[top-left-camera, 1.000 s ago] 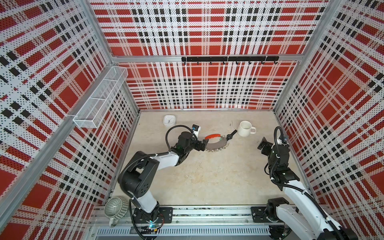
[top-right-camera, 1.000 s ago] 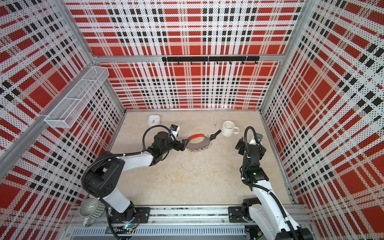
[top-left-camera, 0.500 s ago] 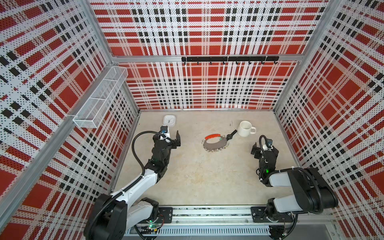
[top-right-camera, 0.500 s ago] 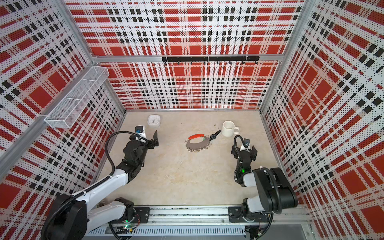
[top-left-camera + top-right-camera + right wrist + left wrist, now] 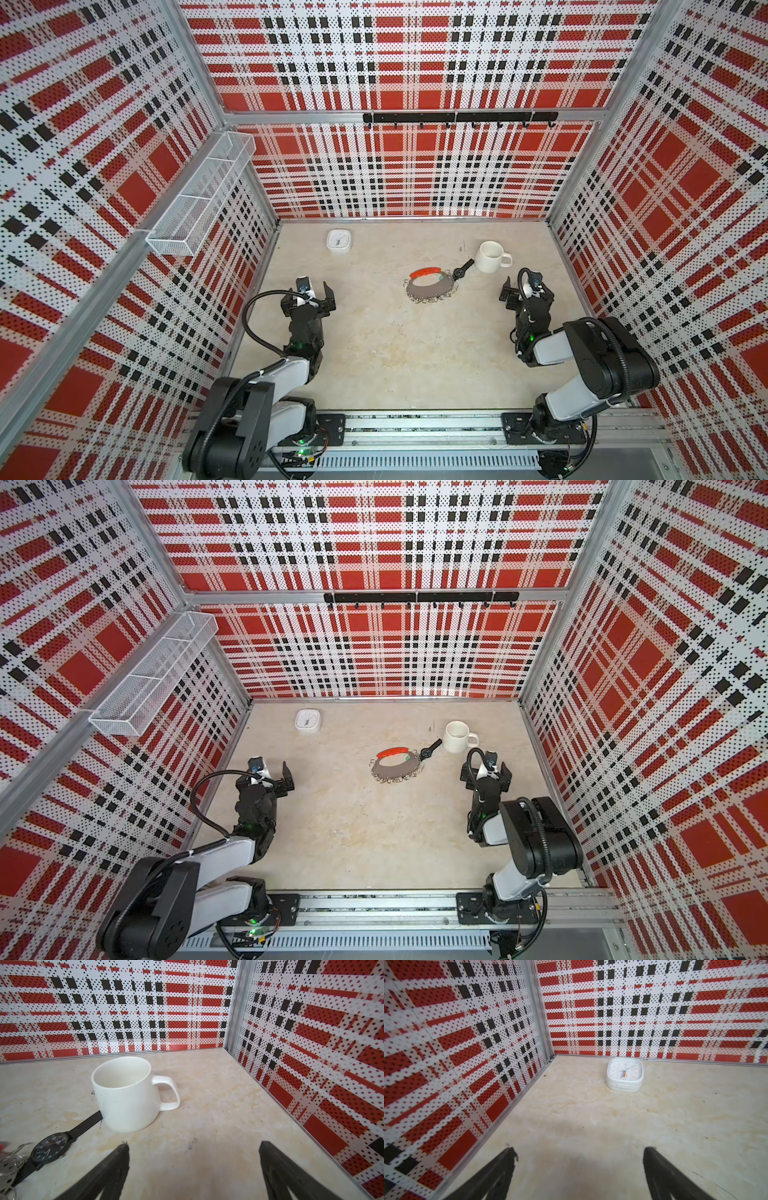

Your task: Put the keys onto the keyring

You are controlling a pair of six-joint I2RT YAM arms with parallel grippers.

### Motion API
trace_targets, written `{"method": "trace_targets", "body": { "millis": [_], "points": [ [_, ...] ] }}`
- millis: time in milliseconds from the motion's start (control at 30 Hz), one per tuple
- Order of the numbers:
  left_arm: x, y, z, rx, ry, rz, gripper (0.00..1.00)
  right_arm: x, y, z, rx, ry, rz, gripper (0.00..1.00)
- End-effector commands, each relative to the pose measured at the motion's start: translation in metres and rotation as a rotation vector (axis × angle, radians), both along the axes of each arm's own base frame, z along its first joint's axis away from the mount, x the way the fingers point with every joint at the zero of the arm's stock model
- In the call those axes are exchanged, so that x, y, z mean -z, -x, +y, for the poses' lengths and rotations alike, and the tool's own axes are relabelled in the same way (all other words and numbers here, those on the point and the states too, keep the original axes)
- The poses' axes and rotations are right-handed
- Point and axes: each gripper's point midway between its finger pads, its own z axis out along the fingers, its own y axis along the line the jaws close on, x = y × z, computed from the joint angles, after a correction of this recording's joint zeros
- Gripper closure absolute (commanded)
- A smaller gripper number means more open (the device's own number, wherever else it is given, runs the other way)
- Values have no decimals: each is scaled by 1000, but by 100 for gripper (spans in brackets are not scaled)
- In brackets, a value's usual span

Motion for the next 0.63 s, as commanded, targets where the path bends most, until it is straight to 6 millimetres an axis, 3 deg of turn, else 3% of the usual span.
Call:
{"method": "trace_targets", "body": {
  "millis": [0,100,200,267,333,433,600],
  "points": [
    [-38,-3,-1,68,89,-231,2,-12,-3,-1,-1,6,-43,0],
    [-35,-21,-3,113,71,-204,2,-11,-3,-2,0,7,-40,0],
    [-20,-17,-3,137,70,-217,2,-12,-3,-2,-1,6,-41,0],
    [-31,-9,-5,152,65,-296,2,-12,-3,-1,0,8,-41,0],
    [-19,-19,-1,98,59,-208,2,-11,-4,-1,-1,8,-39,0],
    [-16,-31,8,-3,53,-187,2,-10,-6,0,-11,2,-32,0],
    [-18,-26,7,-12,50,-202,2,-11,-5,1,-36,2,-37,0]
  ]
}}
